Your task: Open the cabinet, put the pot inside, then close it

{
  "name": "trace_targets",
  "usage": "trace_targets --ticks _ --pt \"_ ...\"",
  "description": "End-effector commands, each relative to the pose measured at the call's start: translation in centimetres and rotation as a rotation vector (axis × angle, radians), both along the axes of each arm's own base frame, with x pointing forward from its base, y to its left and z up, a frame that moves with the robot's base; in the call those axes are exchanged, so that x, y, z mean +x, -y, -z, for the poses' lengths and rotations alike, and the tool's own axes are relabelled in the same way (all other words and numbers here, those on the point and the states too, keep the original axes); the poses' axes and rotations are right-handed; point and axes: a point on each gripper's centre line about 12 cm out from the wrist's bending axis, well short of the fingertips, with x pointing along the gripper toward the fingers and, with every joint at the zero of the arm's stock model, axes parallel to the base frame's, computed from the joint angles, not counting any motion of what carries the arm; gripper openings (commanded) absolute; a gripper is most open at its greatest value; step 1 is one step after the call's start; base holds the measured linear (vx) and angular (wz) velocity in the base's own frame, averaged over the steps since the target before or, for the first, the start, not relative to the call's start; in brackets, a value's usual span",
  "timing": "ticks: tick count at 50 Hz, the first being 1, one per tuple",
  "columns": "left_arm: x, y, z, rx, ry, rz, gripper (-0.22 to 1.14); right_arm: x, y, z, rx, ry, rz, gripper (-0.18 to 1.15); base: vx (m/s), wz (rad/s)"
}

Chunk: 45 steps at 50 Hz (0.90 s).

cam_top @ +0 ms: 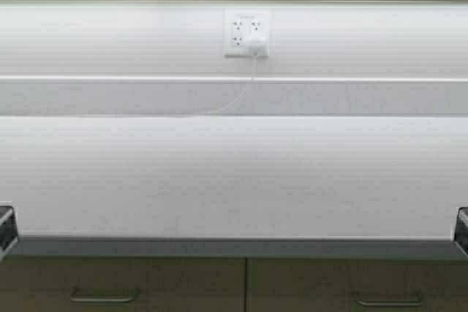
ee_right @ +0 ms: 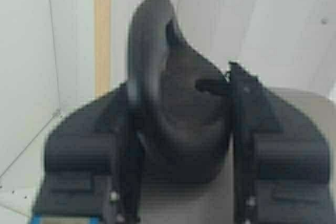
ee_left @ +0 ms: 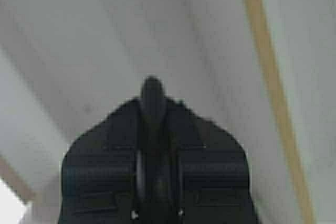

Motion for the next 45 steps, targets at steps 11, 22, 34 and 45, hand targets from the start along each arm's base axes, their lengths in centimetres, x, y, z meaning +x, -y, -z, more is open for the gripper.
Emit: trace_targets --ticks 11,22,34,45 --pt "5.5 1.3 -2.8 -0.013 -0.007 -0.004 0.04 3.9 -0.7 -4.6 0.015 0.013 -0.006 0.08 0.01 -0.01" --pt "9.1 2.3 -3.7 -0.014 -0.021 0.002 0.04 7.9 -1.2 -5.7 0.008 -0.003 0.010 0.08 0.03 -0.02" --pt "10.2 2.9 -5.5 -0.021 -0.016 0.025 0.04 9.6 -2.1 -5.3 0.020 -0.035 -0.007 0.08 0.07 0.00" --pt "10.4 3.1 -6.0 -0.022 -0.021 0.035 0.04 9.7 -1.5 -4.9 0.038 -0.050 -0.005 0.08 0.11 0.00"
